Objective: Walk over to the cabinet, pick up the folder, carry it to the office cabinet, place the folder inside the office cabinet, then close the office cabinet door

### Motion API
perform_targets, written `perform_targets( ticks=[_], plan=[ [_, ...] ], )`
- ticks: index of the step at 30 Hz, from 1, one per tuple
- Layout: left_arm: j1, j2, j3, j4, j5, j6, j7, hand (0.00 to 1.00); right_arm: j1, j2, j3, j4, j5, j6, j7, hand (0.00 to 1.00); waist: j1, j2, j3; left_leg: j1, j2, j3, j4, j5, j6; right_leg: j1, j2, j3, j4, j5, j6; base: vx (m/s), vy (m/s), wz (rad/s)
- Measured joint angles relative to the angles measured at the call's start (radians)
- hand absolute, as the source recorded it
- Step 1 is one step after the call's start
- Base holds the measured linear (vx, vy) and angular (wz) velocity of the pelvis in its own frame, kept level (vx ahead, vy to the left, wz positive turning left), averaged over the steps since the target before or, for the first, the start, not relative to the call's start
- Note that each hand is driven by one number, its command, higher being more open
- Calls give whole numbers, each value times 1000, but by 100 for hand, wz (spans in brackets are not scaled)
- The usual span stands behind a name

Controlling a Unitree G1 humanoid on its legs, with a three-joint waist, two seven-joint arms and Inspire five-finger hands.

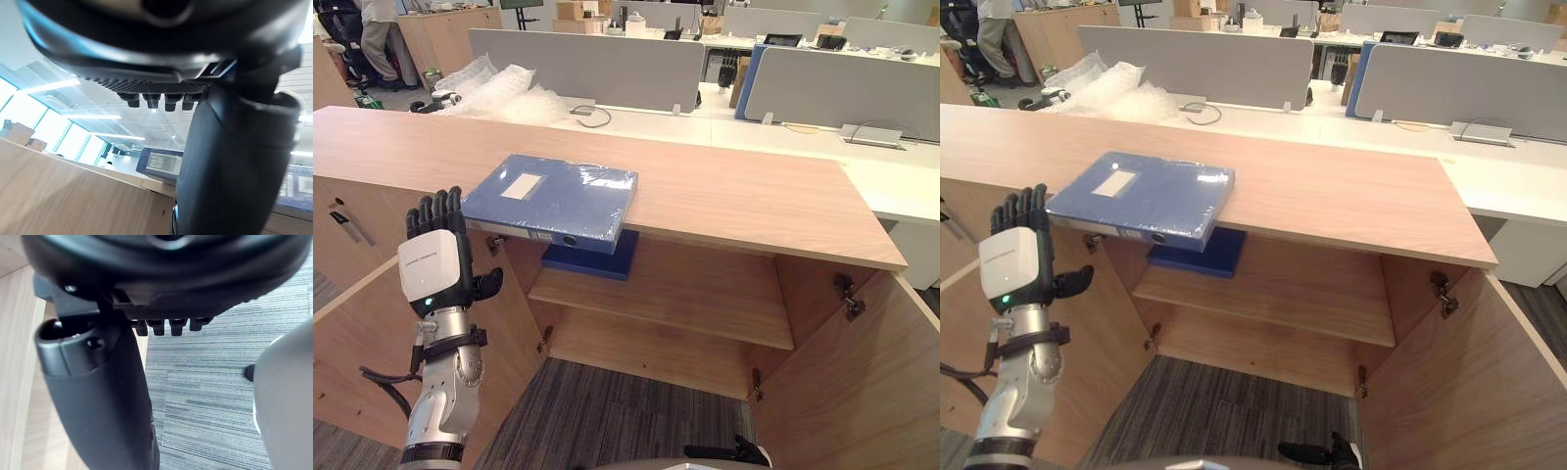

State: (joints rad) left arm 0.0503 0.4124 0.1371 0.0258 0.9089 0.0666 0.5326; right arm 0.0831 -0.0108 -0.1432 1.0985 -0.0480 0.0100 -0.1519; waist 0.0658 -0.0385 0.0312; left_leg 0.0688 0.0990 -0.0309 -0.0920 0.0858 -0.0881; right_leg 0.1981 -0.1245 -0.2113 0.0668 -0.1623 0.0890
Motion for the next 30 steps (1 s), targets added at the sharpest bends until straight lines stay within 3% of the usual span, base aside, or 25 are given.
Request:
perform_targets(
  ticks=[15,20,25,30],
  plan=[
    [-2,4,-21,6,4,0,0,100,-21,0,-62,7,-26,6,0,100,-14,-9,26,10,1,19,-1,-4,1,-1,0,19,0,-2,-4,1,5,-3],
    [-109,132,-141,131,19,-6,-40,100,-25,-3,-33,6,-50,2,4,100,-16,-9,26,16,1,19,-1,-4,1,4,-1,19,-1,-2,-4,0,0,0],
    [-220,224,-186,134,48,-35,-41,100,-24,-2,-32,7,-50,-10,11,100,-19,-10,26,16,1,19,0,-4,1,4,-1,20,-1,-2,-4,0,0,0],
    [-294,268,-225,127,47,-52,-40,100,-27,-7,-34,7,-50,-14,13,100,-26,-2,29,16,1,20,4,-4,1,2,-1,23,-1,-2,-4,0,0,0]
  ],
)
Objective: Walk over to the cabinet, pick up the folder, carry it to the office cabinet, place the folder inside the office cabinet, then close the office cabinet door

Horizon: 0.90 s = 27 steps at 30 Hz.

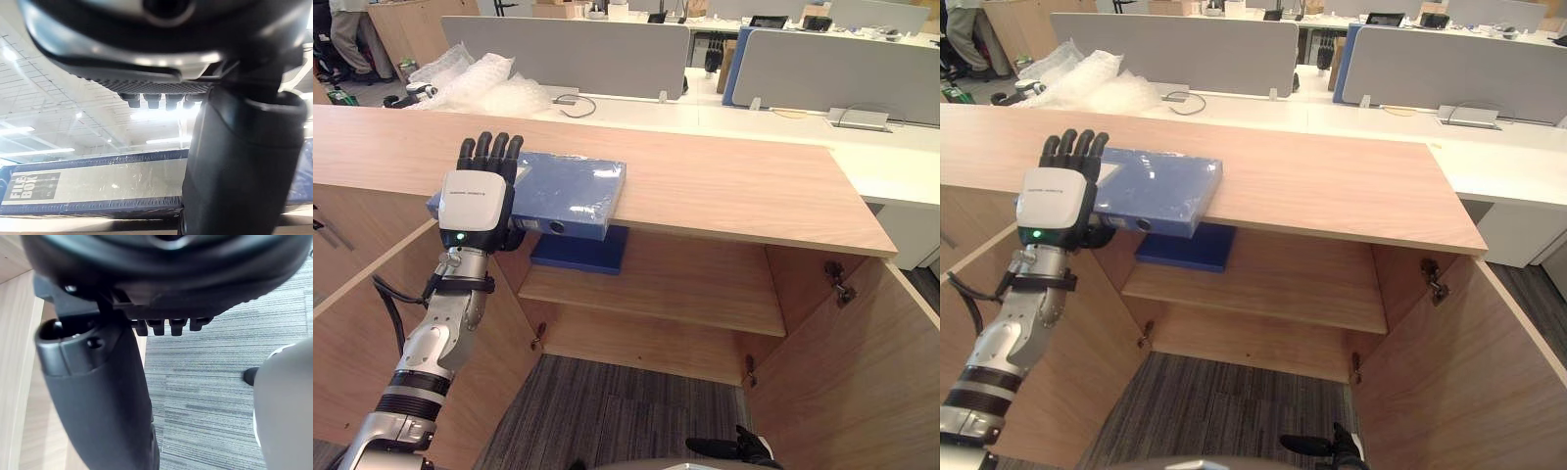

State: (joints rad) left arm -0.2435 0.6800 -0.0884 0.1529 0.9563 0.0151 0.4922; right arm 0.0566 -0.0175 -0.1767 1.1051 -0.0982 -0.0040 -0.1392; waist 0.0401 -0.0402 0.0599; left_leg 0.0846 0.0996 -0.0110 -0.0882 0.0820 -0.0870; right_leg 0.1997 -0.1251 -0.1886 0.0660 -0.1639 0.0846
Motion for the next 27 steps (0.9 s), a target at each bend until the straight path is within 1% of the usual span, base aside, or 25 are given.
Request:
perform_targets(
  ticks=[1,5,7,9,10,14,16,18,20,25,27],
  plan=[
    [-5,2,-9,0,0,-2,0,0,0,-1,0,0,0,0,0,100,0,0,0,0,0,0,0,0,0,0,0,0,0,0,0,0,0,0],
    [-13,12,-72,6,1,-26,-4,0,-1,-5,-1,0,0,0,3,100,-3,0,0,0,-1,0,0,0,0,-1,-1,1,0,0,0,0,0,0],
    [-14,12,-105,36,11,-39,-16,0,-2,-12,-2,1,0,0,4,100,-8,1,1,0,-1,0,0,0,0,-1,0,1,0,0,-1,0,0,0],
    [-14,11,-114,80,23,-47,-24,0,-4,-16,-3,1,0,0,4,100,-15,2,2,0,-1,-1,0,0,0,-1,0,1,1,1,-1,0,0,0],
    [-15,5,-112,106,25,-49,-9,0,-4,-18,-5,0,0,0,4,100,-19,2,2,0,-1,0,0,0,0,-2,0,1,1,0,-1,0,0,0],
    [-51,-25,-80,115,18,-45,22,0,0,-32,-23,11,-1,3,3,100,-19,0,0,5,-1,-1,-2,0,0,4,0,1,0,0,-1,0,0,0],
    [-58,-25,-78,125,18,-45,21,0,0,-33,-33,13,-1,4,3,100,-24,1,1,9,-1,0,-4,0,0,9,-1,1,-1,0,-2,0,0,0],
    [-58,-38,-58,129,19,-46,27,0,0,-39,-38,14,-2,4,3,100,-35,1,1,14,-1,0,-5,0,0,16,-1,1,-6,0,-2,0,0,0],
    [-59,-66,-12,125,18,-44,36,0,5,-50,-37,25,-23,6,3,100,-47,2,0,15,-1,2,-5,-1,0,16,0,3,-9,0,-2,0,0,0],
    [-52,-99,31,121,15,-44,38,0,25,-56,-36,31,-29,24,3,100,-47,-1,2,16,-1,3,-5,-4,-1,21,0,4,-15,2,-3,0,0,0],
    [-36,-102,40,100,8,-34,38,0,26,-56,-35,31,-29,25,4,100,-49,-1,2,16,-1,3,-5,-5,-1,23,0,4,-18,2,-4,0,0,0]
  ],
)
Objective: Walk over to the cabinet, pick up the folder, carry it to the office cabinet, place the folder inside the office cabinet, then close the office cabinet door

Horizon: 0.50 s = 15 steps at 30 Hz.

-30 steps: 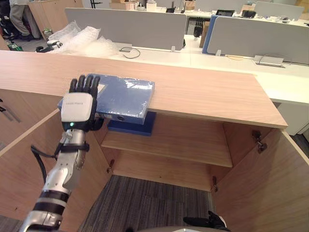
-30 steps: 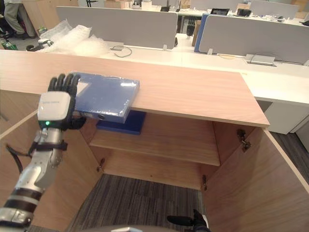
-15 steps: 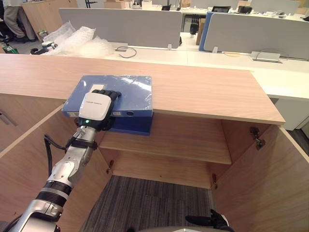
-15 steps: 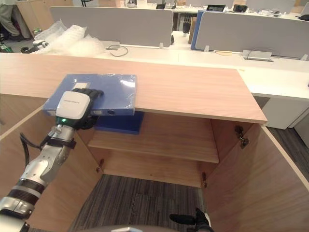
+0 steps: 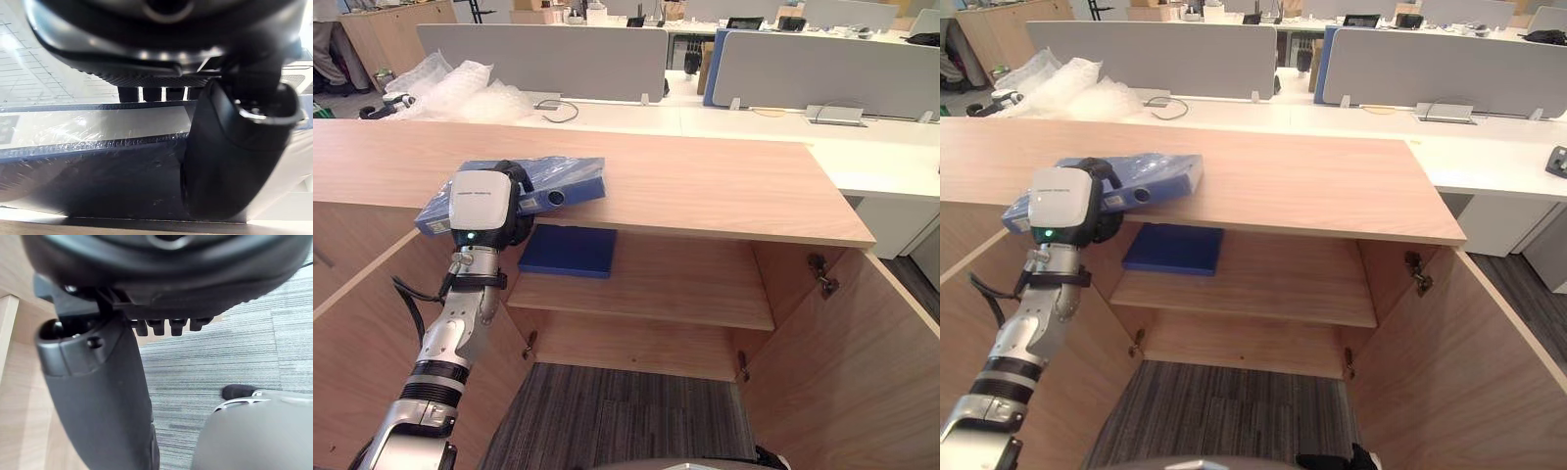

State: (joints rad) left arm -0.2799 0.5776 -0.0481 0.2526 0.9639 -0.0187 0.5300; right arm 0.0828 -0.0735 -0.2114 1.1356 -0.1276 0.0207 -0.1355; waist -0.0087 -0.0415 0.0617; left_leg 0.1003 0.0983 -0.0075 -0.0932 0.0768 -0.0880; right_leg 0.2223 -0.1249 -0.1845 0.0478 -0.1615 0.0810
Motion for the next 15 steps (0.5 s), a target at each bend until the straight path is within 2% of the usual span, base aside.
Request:
perform_targets(
  ticks=[2,5,7,8,9,11,13,15],
  plan=[
    [29,-17,19,-40,-12,4,-3,0,0,-2,11,0,-1,0,0,100,-1,0,0,0,0,0,0,-1,0,1,0,0,-1,0,0,0,0,0],
    [133,-105,68,-190,-54,2,-11,0,0,-6,36,-1,-9,2,0,100,-1,-4,2,0,0,0,0,-1,0,2,0,-1,-3,0,-1,22,3,1],
    [199,-198,85,-314,-121,-9,-11,0,2,-6,36,-1,-9,7,0,100,5,-6,4,-2,0,-2,0,-1,0,2,0,-4,-3,0,-2,22,1,4],
    [236,-262,103,-396,-209,-34,-11,0,6,-6,36,0,-10,13,0,100,7,-6,3,-4,0,-3,1,-1,-1,1,0,-2,-2,0,-2,17,2,4],
    [254,-290,108,-438,-256,-45,-15,0,6,-7,36,0,-10,13,0,100,7,-6,2,-5,0,-3,1,-1,-1,0,0,0,-1,0,-2,0,0,0],
    [307,-364,103,-548,-480,-103,-23,0,10,-9,36,0,-10,19,-1,100,7,-2,-3,-13,2,-3,1,-1,0,-11,2,2,4,0,-2,0,0,0],
    [335,-390,100,-583,-700,-155,-51,0,12,-9,36,0,-3,23,-5,100,7,1,-6,-13,5,-3,1,0,0,-13,4,4,8,0,-3,0,0,0],
    [381,-411,115,-629,-1030,-202,-119,0,26,-7,42,-35,46,25,-11,100,7,6,-10,-23,10,0,0,2,-1,-33,7,13,20,0,-3,-17,7,-8]
  ],
)
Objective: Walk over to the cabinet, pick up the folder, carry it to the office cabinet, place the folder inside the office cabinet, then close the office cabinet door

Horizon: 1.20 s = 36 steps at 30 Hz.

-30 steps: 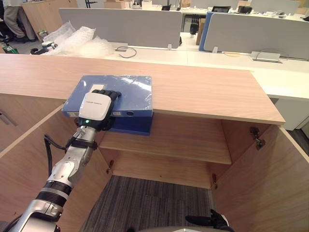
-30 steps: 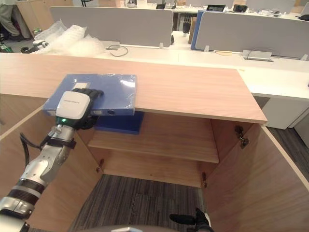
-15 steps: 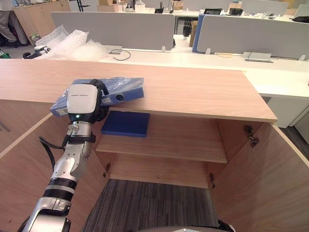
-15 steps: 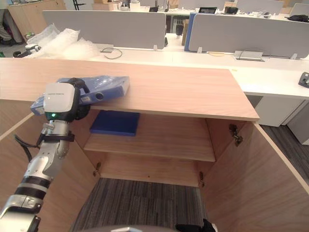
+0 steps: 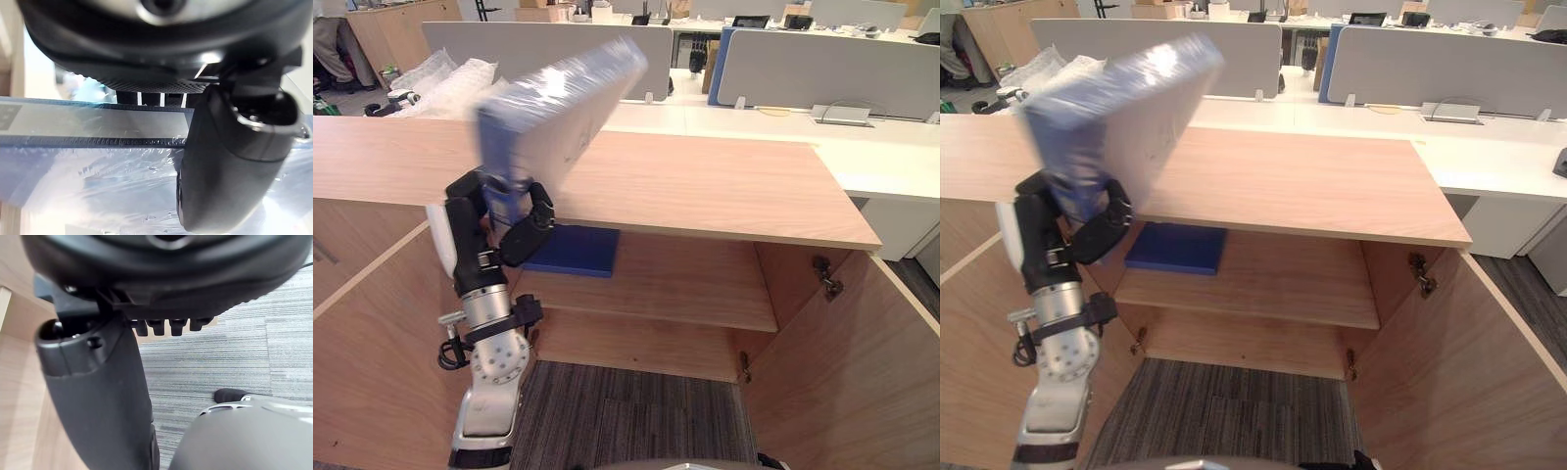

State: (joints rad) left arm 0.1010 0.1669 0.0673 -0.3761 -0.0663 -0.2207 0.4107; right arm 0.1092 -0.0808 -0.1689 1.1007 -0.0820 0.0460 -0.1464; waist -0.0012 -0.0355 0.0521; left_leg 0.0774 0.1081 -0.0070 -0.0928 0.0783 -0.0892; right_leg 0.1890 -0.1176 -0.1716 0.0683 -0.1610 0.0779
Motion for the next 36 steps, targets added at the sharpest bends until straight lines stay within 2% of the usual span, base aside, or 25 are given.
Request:
perform_targets(
  ticks=[1,2,5,7,8,11,12,17,19,23,25,30,36],
  plan=[
    [12,-12,8,-8,-88,-5,-23,0,10,1,7,-24,26,1,-2,100,-1,1,-1,-5,1,2,0,1,1,-7,0,3,3,0,0,-30,19,-10],
    [38,-43,29,-22,-243,-10,-63,0,39,5,34,-103,71,2,-3,100,-6,2,0,-12,1,4,1,5,2,-18,1,5,10,2,-2,-20,23,-8],
    [110,-107,77,-66,-537,-11,-115,0,136,32,79,-361,204,-4,14,100,-9,0,0,-15,5,18,5,6,2,-34,2,18,19,5,-5,-7,28,-13],
    [140,-126,103,-87,-667,-23,-142,0,192,56,99,-515,333,-30,45,100,-10,-1,0,-15,5,18,5,6,2,-36,2,18,19,6,-6,-5,9,-2],
    [161,-139,117,-110,-740,-45,-163,0,219,71,115,-612,471,-60,88,100,-12,-3,-1,-15,5,18,5,6,2,-36,2,19,20,7,-6,0,0,0],
    [175,-140,136,-139,-805,-78,-197,0,240,91,115,-749,671,-84,152,100,-11,-4,-1,-15,5,18,5,6,2,-37,1,19,21,7,-6,0,0,0],
    [181,-140,153,-155,-835,-88,-226,0,255,92,115,-844,817,-97,211,100,-12,-2,0,-15,4,18,5,6,2,-37,0,19,21,8,-5,0,0,0],
    [193,-141,158,-172,-874,-103,-303,0,266,83,89,-1151,1028,-154,329,100,-12,-1,-1,-15,4,18,6,6,2,-37,0,19,20,8,-4,0,0,0],
    [190,-139,156,-171,-870,-96,-328,0,232,78,51,-1246,1028,-184,354,100,-14,0,-2,-15,4,19,6,6,2,-38,0,19,20,9,-3,0,0,0],
    [165,-124,147,-163,-802,-74,-362,0,131,43,4,-1323,1023,-226,366,100,-19,2,-3,-12,4,22,6,6,2,-36,0,23,20,10,0,3,6,-2],
    [125,-109,137,-138,-764,-72,-377,0,67,13,-8,-1327,1019,-227,365,100,-19,6,-6,-10,4,24,6,6,2,-36,0,25,20,12,2,-5,13,-4],
    [29,-32,88,-106,-666,-60,-414,0,-116,-123,-3,-1327,858,-224,321,100,-18,22,-16,-8,4,27,6,6,2,-36,0,30,20,15,6,-2,3,-1],
    [-31,42,32,-89,-591,-60,-449,0,-272,-231,16,-1327,721,-221,269,100,-18,34,-23,-8,4,28,6,7,3,-37,0,33,20,19,8,0,0,0]
  ],
)
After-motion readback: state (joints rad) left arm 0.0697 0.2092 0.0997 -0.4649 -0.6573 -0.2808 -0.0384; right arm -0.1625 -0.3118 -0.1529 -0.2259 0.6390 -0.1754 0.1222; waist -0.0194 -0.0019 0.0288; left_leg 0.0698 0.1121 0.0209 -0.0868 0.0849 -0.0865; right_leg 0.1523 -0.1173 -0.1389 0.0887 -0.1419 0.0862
